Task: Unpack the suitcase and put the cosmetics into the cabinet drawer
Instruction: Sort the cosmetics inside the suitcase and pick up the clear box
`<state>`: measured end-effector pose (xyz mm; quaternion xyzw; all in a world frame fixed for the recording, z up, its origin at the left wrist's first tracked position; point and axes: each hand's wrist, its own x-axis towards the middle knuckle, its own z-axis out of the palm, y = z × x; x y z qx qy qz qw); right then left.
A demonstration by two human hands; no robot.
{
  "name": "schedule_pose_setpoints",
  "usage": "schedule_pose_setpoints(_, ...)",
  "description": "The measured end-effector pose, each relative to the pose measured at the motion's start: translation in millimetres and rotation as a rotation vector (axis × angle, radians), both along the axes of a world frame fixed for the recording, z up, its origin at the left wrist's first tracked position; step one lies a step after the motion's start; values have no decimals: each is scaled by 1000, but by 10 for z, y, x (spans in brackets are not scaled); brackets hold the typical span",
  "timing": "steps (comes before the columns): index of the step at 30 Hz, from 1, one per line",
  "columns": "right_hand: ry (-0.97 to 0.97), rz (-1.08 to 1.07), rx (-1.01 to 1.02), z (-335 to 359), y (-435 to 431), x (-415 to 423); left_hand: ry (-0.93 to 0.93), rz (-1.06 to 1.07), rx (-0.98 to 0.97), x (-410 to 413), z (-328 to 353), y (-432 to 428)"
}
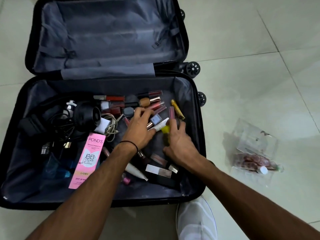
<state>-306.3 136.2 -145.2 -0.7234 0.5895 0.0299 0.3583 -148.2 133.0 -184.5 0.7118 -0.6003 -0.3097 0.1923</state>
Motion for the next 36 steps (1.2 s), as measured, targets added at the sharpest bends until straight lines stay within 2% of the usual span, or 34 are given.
schedule_pose_setpoints(5,-132,-119,40,56,62,-18,42,84,44,59,25,141)
schedule_pose_setpoints(13,-320,-270,-32,75,64,-70,77,201,-50,214,-3,394)
schedule_pose_setpoints(20,-303,-250,-123,78,54,-124,187,378,-96,318,-59,534)
schedule_pose_setpoints(30,-162,-46,-169,101,-353,-16,187,421,-82,338,-26,628)
schedule_pose_setpoints(36,-192,-34,-322,47,-374,-42,337,507,-49,314,30,691)
